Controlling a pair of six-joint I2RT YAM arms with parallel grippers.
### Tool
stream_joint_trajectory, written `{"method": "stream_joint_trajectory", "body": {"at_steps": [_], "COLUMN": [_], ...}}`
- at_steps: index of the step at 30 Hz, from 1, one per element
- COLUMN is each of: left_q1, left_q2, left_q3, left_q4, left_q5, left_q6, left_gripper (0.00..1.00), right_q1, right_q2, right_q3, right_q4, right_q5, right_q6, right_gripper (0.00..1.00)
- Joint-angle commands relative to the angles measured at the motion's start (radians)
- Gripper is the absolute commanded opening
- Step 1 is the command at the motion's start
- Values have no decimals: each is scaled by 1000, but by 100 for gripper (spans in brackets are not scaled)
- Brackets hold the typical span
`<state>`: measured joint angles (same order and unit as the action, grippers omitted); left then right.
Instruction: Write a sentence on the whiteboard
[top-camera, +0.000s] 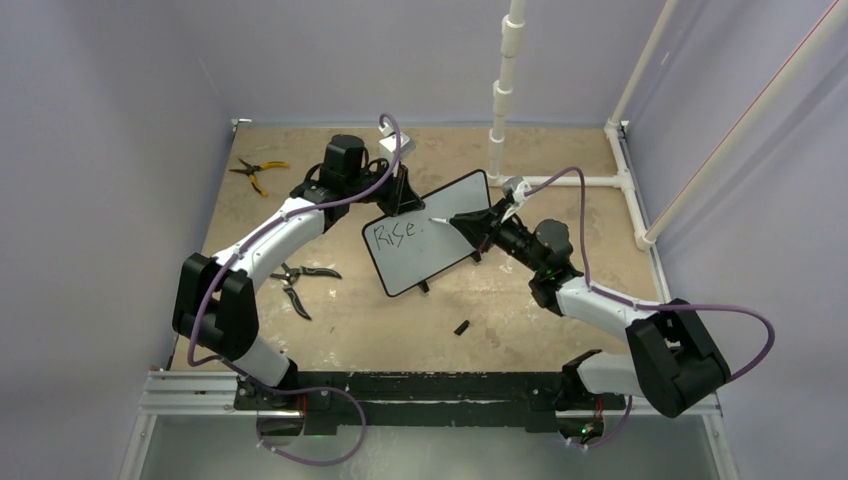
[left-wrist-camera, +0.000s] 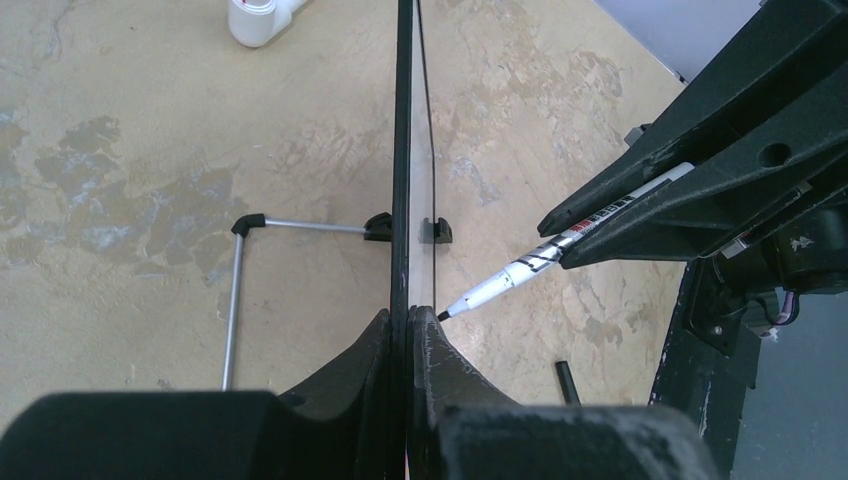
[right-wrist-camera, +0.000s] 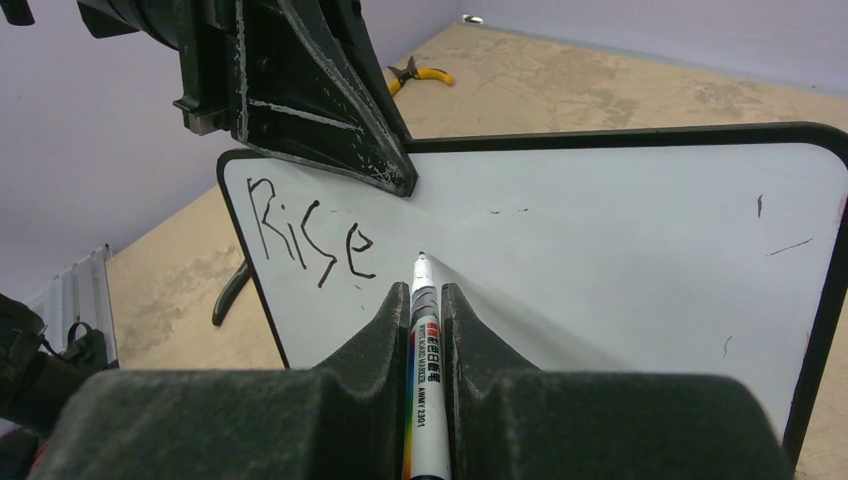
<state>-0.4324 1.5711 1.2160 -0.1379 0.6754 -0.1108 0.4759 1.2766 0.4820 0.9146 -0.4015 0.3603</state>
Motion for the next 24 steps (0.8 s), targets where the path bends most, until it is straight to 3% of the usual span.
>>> {"method": "stream_joint_trajectory", "body": {"at_steps": [1,24], "left_q1": [-3,-3], "left_q2": [-8,-9], "left_q3": [14,12], "left_q4": [23,27], "left_q5": [17,27], "left_q6": [31,36], "left_gripper": [0,0], "right_q1": [-7,-11], "right_q2": [15,126], "right_q3": [15,71], "right_q4": [57,38], "right_q5": [29,-41], "right_q6": [11,-26], "right_gripper": [0,0]}}
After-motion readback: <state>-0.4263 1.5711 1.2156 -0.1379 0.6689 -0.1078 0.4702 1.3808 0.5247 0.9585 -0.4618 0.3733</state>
